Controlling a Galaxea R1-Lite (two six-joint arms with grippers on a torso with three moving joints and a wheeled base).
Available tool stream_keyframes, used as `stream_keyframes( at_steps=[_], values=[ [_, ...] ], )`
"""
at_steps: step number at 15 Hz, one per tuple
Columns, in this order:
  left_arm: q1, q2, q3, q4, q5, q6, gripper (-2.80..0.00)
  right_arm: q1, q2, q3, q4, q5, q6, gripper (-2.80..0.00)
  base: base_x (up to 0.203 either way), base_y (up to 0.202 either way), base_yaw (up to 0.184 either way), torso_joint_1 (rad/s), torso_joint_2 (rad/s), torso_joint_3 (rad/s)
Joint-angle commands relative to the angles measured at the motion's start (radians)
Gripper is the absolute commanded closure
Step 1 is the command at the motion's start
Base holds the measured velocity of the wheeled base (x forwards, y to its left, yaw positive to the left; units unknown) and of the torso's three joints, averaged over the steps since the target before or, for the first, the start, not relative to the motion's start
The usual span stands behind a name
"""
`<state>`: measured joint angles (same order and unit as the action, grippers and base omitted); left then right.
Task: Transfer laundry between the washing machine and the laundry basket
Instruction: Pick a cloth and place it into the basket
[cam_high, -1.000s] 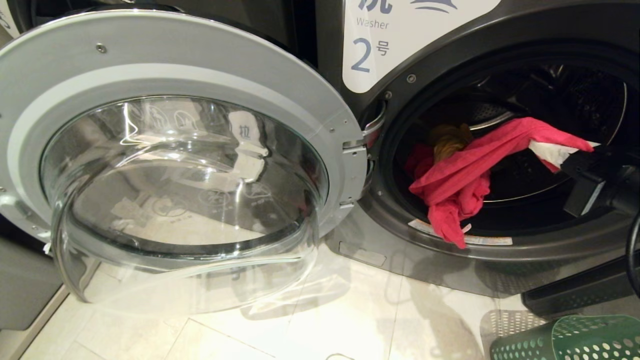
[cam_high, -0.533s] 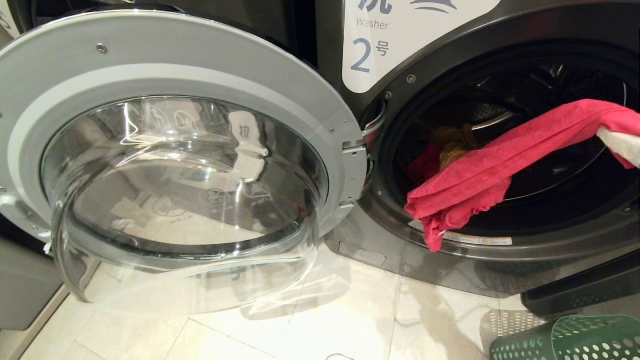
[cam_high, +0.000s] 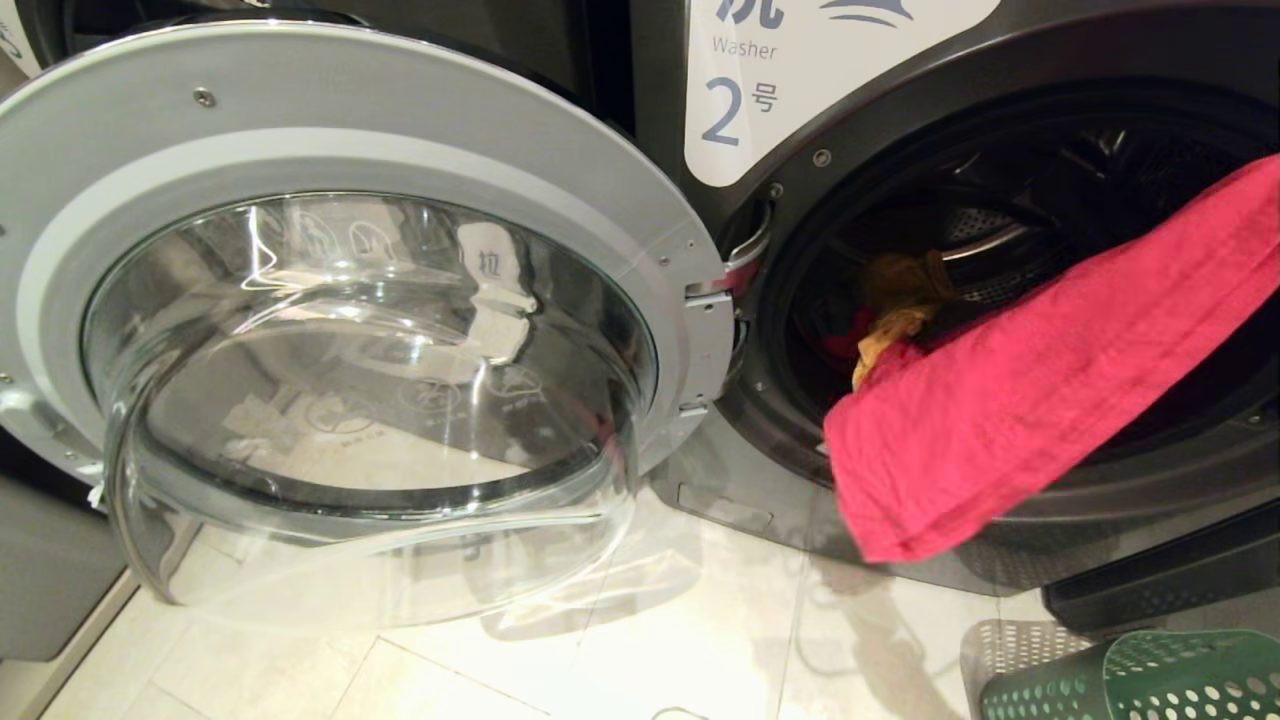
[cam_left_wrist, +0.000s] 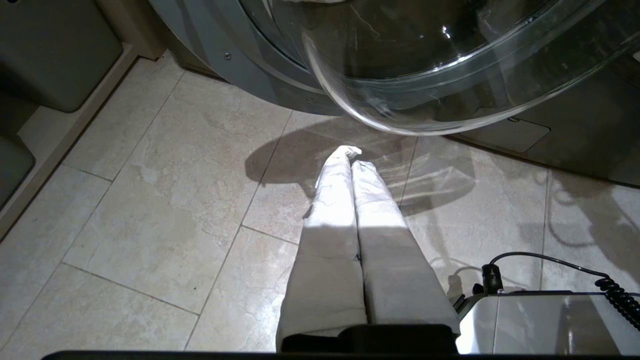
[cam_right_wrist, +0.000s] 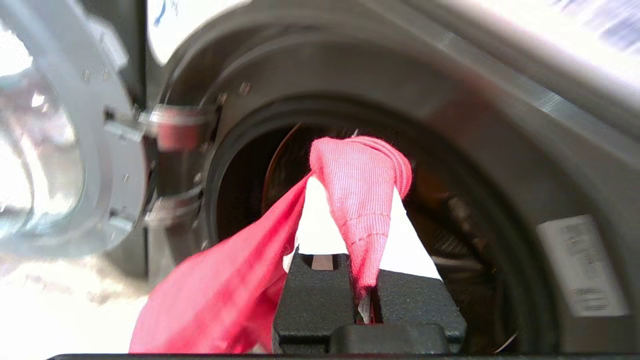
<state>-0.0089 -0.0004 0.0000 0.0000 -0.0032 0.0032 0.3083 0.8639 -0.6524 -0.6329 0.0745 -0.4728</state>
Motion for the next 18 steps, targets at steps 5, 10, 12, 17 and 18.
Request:
stream_keyframes(
  at_steps=[5, 10, 12, 17, 18],
  values=[
    [0.000, 0.000, -0.001, 0.000, 0.000, 0.000, 0.00, 0.001, -0.150, -0.061, 0.159, -0.001, 0.009, 0.00, 0.000, 0.000, 0.000, 0.000, 0.00, 0.000],
    [0.000, 0.000, 0.000, 0.000, 0.000, 0.000, 0.00, 0.000, -0.219, -0.128, 0.256, -0.087, 0.066, 0.00, 0.000, 0.000, 0.000, 0.000, 0.00, 0.000],
    [0.000, 0.000, 0.000, 0.000, 0.000, 0.000, 0.00, 0.000, -0.244, -0.196, 0.368, -0.120, 0.121, 0.00, 0.000, 0.000, 0.000, 0.000, 0.00, 0.000],
    [0.000, 0.000, 0.000, 0.000, 0.000, 0.000, 0.00, 0.001, -0.252, -0.321, 0.430, -0.148, 0.152, 0.00, 0.000, 0.000, 0.000, 0.000, 0.00, 0.000],
    [0.000, 0.000, 0.000, 0.000, 0.000, 0.000, 0.00, -0.001, -0.252, -0.345, 0.442, -0.148, 0.156, 0.00, 0.000, 0.000, 0.000, 0.000, 0.00, 0.000]
  ],
)
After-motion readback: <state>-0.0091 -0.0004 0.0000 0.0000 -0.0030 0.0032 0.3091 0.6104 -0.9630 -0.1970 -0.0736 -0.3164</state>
